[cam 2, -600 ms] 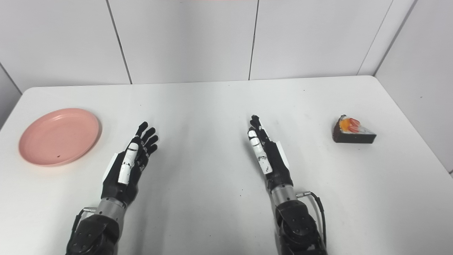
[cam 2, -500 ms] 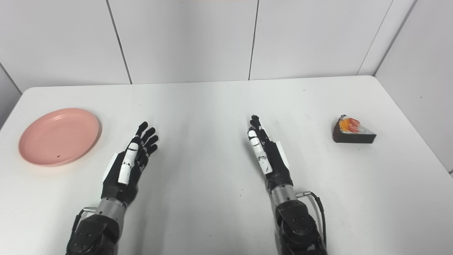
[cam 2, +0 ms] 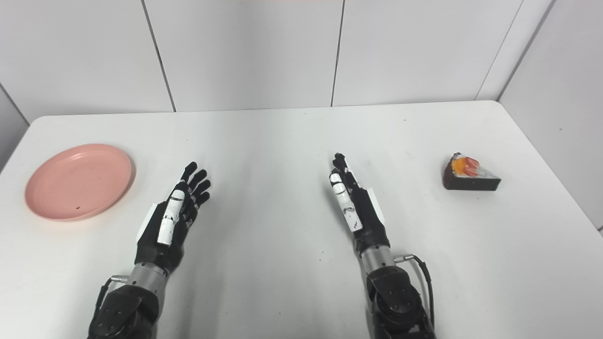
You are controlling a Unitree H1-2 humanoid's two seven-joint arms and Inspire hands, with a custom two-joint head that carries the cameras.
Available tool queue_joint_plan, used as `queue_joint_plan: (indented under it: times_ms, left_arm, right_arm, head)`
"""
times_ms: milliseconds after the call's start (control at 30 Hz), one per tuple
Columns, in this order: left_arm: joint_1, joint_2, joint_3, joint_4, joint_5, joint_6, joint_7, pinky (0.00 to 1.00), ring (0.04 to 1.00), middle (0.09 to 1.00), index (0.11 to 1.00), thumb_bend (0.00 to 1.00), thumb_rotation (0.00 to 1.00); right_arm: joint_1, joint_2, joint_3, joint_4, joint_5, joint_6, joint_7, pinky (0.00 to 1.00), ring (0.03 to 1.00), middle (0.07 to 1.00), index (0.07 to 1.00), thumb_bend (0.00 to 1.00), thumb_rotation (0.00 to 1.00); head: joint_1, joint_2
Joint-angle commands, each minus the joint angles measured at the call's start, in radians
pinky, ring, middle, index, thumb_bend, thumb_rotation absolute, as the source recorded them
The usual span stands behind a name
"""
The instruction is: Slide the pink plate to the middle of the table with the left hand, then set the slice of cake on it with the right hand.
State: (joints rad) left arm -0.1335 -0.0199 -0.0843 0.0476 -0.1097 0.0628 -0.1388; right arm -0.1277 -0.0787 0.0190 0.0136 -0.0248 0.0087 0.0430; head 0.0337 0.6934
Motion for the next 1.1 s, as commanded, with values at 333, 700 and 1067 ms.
queue_joint_plan:
  times_ms: [333, 700, 1067]
  left_arm:
    - [0.006, 0.002, -0.003, 0.008, 0.006, 0.034, 0.001, 0.96, 0.957, 0.969, 0.974, 0.42, 1.0]
    - [-0.001, -0.018, -0.009, 0.053, 0.007, -0.004, 0.004, 0.97, 0.956, 0.967, 0.969, 0.42, 1.0]
    - [-0.032, -0.075, -0.021, 0.193, 0.04, -0.109, 0.022, 0.97, 0.958, 0.971, 0.971, 0.4, 1.0]
  right_arm:
    - [-0.005, 0.008, 0.007, -0.003, -0.002, 0.004, 0.004, 0.96, 0.955, 0.966, 0.97, 0.26, 1.0]
    - [-0.004, -0.007, -0.002, 0.007, 0.01, -0.018, 0.012, 0.94, 0.95, 0.963, 0.966, 0.26, 1.0]
    - [-0.007, -0.053, -0.029, 0.087, 0.075, -0.101, 0.051, 0.94, 0.939, 0.954, 0.958, 0.29, 1.0]
  head:
    - [0.0, 0.002]
    - [0.122, -0.032]
    - [0.305, -0.127]
